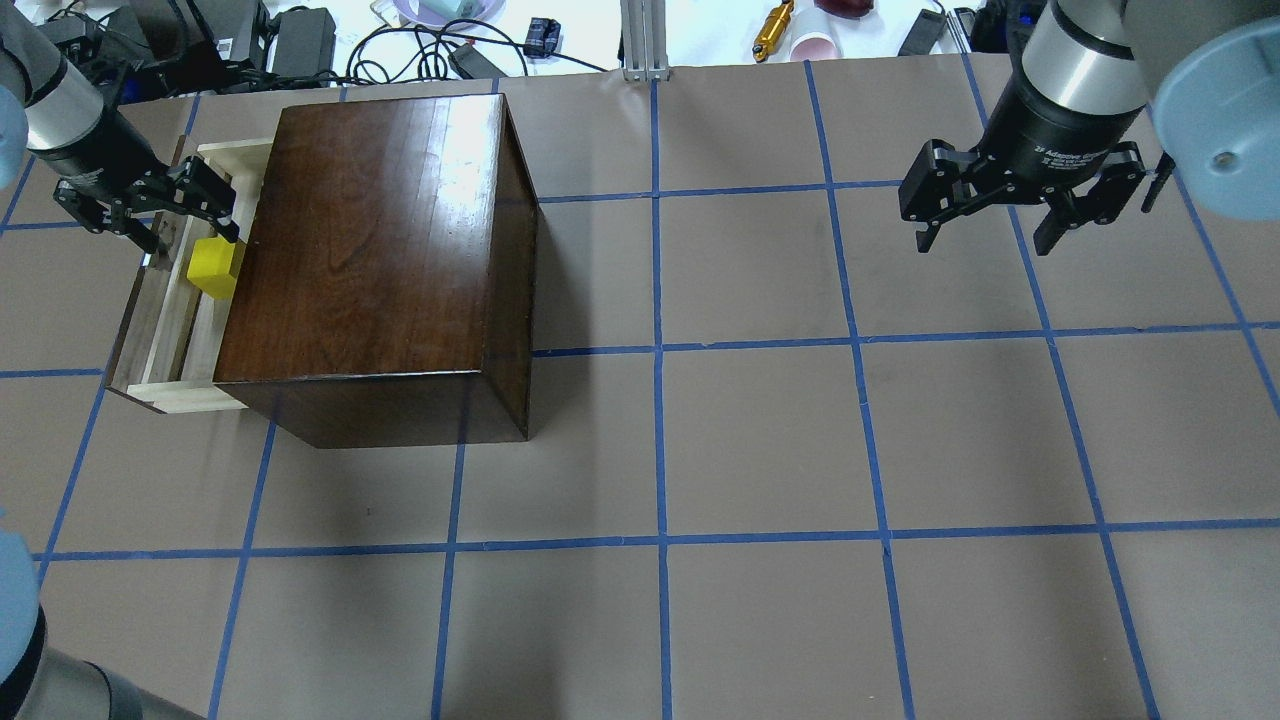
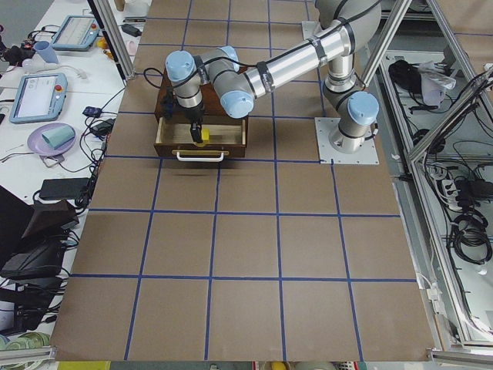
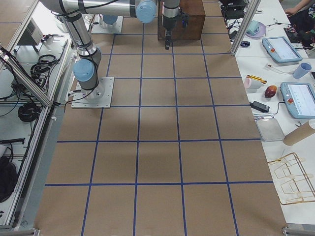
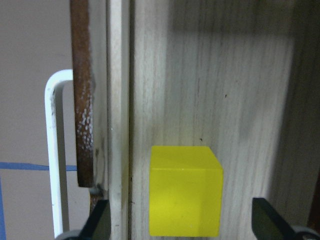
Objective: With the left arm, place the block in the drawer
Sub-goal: 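Lower the cube into the drawer and open the left gripper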
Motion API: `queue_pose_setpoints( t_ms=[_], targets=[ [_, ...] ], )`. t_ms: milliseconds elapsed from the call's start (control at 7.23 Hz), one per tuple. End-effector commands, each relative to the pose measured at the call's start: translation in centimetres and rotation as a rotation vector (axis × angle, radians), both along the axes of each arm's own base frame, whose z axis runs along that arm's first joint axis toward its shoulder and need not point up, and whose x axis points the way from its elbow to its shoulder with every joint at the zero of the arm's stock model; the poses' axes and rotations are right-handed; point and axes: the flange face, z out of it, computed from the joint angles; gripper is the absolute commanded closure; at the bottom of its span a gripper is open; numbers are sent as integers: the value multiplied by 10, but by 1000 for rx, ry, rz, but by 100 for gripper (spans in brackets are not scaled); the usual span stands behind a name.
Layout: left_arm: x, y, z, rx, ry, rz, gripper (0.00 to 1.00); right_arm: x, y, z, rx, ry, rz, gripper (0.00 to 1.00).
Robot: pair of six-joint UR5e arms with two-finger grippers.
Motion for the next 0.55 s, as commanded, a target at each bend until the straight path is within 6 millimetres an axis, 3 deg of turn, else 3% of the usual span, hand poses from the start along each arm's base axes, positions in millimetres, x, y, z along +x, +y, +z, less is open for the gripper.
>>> queue_pose_setpoints(
  t_ms=[0, 277, 415],
  targets=[
    [-12, 19, 39, -14, -7, -5, 0, 0, 0, 0, 0, 0, 0, 0],
    [-26, 50, 81, -8, -5, -1, 0, 0, 0, 0, 0, 0, 0, 0],
    [-48, 59, 100, -28, -19, 8, 0, 0, 0, 0, 0, 0, 0, 0]
  ],
)
